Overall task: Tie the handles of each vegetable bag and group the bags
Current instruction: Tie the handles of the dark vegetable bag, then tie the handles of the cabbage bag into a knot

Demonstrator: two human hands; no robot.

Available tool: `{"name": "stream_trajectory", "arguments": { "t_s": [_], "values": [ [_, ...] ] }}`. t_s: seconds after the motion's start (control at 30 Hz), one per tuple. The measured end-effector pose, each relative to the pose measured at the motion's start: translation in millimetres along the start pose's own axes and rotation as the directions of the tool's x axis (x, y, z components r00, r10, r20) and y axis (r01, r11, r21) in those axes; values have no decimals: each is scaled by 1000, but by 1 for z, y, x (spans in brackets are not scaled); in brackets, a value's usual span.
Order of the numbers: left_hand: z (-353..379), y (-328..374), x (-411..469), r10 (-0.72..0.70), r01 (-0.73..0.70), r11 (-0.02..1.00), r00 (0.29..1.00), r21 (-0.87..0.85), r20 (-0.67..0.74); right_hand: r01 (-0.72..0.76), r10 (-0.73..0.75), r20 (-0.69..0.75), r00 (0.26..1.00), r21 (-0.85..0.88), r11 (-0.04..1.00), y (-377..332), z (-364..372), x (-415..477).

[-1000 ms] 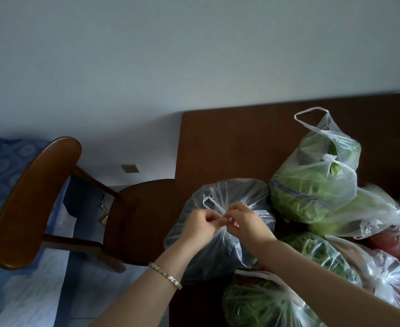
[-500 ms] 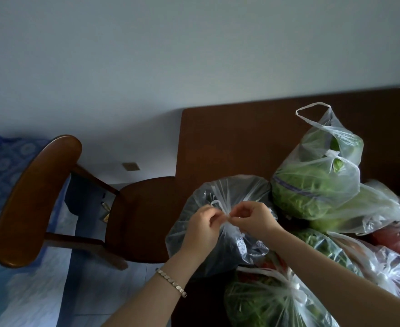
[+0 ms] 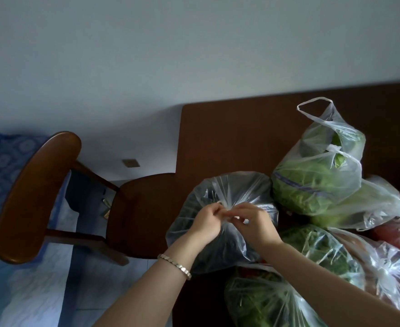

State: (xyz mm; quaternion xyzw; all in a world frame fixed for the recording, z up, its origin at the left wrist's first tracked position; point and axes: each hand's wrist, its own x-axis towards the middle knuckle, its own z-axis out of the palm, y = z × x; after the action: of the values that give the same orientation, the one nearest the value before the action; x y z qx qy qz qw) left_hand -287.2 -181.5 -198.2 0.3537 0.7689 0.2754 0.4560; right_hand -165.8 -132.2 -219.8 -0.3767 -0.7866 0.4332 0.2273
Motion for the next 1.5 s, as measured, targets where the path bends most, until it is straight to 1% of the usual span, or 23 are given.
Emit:
{"name": "stream_trajectory", "arguments": {
  "t_s": [0.07, 0.17, 0.3, 0.37, 0.43, 0.5, 0.57, 0.63, 0.7, 0.77, 0.8, 0.83, 0.87, 0.93, 0.97, 1.03, 1.1, 1.17, 1.23, 1.3, 1.33, 1.47, 1.5],
  "values": [
    [-1, 4, 0, -42, 42, 999, 999, -5, 9, 167, -170, -1, 985, -164, 972, 4, 0, 0],
    [0, 9, -1, -83, 83, 996, 997, -19, -2, 296, -303, 32, 952, -337, 894, 6, -3, 2],
    [1, 11, -3, -141, 138, 989, 989, -55, -44, 380, -361, 136, 922, -495, 782, 9, -9, 6],
    [3, 9, -6, -95, 95, 995, 991, -14, -95, 423, -391, 189, 901, -591, 687, 7, -10, 7],
    [5, 5, -7, -3, 18, 997, 982, 76, -190, 441, -395, 215, 893, -597, 670, 2, -12, 4],
    [2, 1, -5, 77, -40, 990, 958, 135, -277, 425, -387, 190, 903, -536, 729, 1, -12, -1],
    [-2, -5, -1, 111, -56, 982, 944, 181, -312, 421, -390, 167, 905, -475, 773, 4, -12, -9],
    [-3, -11, 4, 64, -9, 984, 950, 180, -305, 409, -362, 190, 913, -437, 801, 10, -11, -16],
    [0, -13, 7, -43, 85, 987, 956, 133, -288, 362, -277, 246, 929, -443, 821, 15, -7, -21],
    [5, -12, 11, -95, 142, 973, 965, 181, -246, 204, -51, 320, 946, -466, 861, 14, -4, -18],
    [6, -9, 13, -98, 154, 958, 968, 241, -229, 85, 97, 358, 929, -460, 884, 11, -4, -15],
    [6, -3, 13, -82, 152, 932, 973, 328, -218, -5, 192, 374, 907, -446, 895, 7, -7, -13],
    [4, 4, 14, -46, 142, 891, 973, 430, -226, -37, 213, 371, 904, -429, 903, 1, -15, -10],
    [1, 25, 11, 111, 76, 805, 955, 588, -276, -35, 187, 344, 920, -403, 915, -12, -43, -3],
    [0, 37, 7, 212, 14, 793, 931, 610, -297, -21, 159, 336, 928, -380, 925, -17, -60, -2],
    [9, 65, 1, 369, -161, 808, 888, 567, -274, -9, 109, 284, 953, -334, 943, -26, -104, -5],
    [22, 93, -5, 412, -315, 853, 896, 417, -165, 31, 29, 176, 984, -326, 945, -29, -146, -9],
    [44, 121, -7, 426, -407, 870, 905, 278, -9, 53, -25, 81, 996, -363, 930, -25, -188, -12],
    [69, 149, -5, 463, -465, 826, 882, 319, 86, -17, 30, 26, 999, -411, 911, -15, -228, -11],
    [92, 175, -1, 463, -456, 793, 882, 403, 88, -108, 120, -1, 993, -439, 892, 7, -263, -7],
    [100, 185, 2, 452, -435, 800, 890, 413, 62, -133, 145, -9, 989, -454, 881, 18, -275, -4],
    [137, 224, 7, 320, -298, 916, 946, 270, -41, -171, 204, 17, 979, -478, 861, 58, -318, 3],
    [148, 231, 8, 286, -262, 924, 957, 278, -46, -164, 208, 34, 978, -493, 854, 66, -327, 5]
  ]
}}
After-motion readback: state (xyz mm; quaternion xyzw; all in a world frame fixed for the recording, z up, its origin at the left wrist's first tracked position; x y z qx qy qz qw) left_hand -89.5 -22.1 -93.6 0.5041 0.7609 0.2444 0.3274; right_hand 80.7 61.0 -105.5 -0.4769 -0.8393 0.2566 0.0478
